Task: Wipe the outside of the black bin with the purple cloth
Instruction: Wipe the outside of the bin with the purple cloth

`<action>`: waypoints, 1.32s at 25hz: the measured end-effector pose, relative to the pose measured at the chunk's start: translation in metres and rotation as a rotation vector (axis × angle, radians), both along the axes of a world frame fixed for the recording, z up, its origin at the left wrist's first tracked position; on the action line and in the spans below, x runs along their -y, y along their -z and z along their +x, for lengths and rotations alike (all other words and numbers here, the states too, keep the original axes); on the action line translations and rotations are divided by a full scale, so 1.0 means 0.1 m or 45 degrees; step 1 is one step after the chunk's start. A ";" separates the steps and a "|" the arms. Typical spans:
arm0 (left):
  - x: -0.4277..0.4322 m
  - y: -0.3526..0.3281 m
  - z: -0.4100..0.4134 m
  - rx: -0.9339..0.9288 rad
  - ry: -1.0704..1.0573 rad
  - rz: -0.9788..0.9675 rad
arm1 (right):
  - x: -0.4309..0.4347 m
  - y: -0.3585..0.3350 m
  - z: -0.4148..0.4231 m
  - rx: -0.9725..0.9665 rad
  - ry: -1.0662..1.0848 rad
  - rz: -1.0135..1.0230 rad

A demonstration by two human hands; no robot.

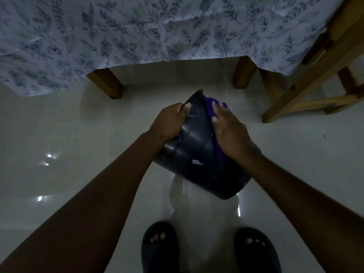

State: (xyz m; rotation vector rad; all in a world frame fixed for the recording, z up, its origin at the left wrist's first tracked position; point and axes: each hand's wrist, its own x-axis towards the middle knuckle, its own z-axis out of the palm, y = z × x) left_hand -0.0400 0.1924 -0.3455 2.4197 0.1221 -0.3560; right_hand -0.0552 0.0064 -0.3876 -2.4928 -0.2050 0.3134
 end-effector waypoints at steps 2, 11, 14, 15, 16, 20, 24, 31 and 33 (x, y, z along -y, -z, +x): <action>-0.01 0.01 -0.04 -0.030 0.022 0.021 | 0.08 0.03 0.09 -0.181 0.138 0.189; 0.12 0.05 0.10 0.013 0.134 0.189 | -0.09 0.02 -0.46 0.062 -0.011 -0.003; 0.11 0.06 0.07 0.005 0.086 0.213 | 0.05 0.06 -0.12 -0.241 0.210 0.238; 0.11 0.06 0.06 0.003 0.079 0.233 | 0.01 0.03 -0.24 -0.221 0.215 0.164; 0.10 0.08 0.04 0.004 0.072 0.257 | -0.09 0.00 -0.45 -0.121 0.168 0.055; 0.08 0.12 0.03 0.052 0.050 0.231 | -0.22 -0.03 -0.96 0.178 -0.083 -0.119; 0.09 0.08 0.03 0.033 0.044 0.195 | 0.04 0.04 -0.20 -0.156 0.092 0.173; 0.07 0.12 0.03 0.050 0.036 0.251 | -0.19 -0.05 -0.97 0.152 -0.079 -0.118; 0.10 0.09 0.05 0.060 0.044 0.213 | -0.11 0.02 -0.62 0.147 -0.063 -0.040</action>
